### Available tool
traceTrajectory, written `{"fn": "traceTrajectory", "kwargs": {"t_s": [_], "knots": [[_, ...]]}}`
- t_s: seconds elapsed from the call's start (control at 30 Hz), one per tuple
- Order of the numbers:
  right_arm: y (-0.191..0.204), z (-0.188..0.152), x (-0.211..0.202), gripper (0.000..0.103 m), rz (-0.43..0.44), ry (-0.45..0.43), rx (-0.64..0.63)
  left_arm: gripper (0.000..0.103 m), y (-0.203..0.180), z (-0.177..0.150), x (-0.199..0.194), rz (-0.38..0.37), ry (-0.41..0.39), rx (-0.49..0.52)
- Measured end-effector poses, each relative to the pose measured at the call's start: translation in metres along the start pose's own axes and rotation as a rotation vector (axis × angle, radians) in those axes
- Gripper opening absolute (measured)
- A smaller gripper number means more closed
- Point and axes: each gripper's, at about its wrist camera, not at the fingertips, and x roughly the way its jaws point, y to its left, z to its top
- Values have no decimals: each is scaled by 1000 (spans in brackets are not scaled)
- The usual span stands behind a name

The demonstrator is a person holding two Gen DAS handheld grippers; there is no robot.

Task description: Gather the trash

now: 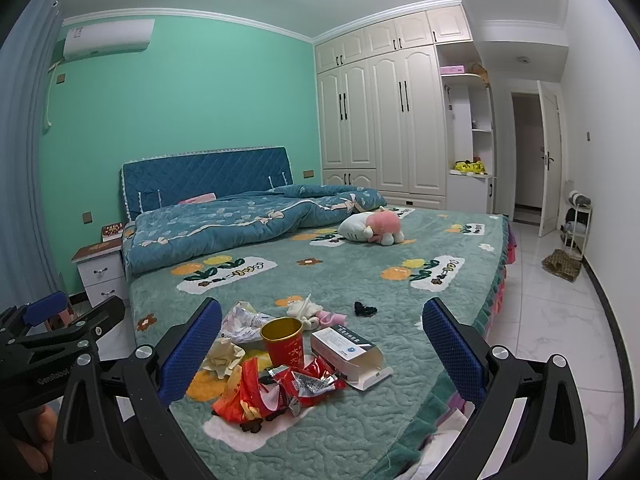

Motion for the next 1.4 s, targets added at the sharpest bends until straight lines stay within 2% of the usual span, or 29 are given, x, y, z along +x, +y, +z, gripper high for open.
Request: {"fn": "traceTrajectory", "kwargs": {"t_s": [1.03, 1.4], "knots": [[1, 4, 0, 98, 18, 6, 16, 97, 0, 0, 2, -6, 17, 13], [-5, 15, -13, 98, 46, -1, 36, 97, 7, 12, -3, 4, 63, 38]]}}
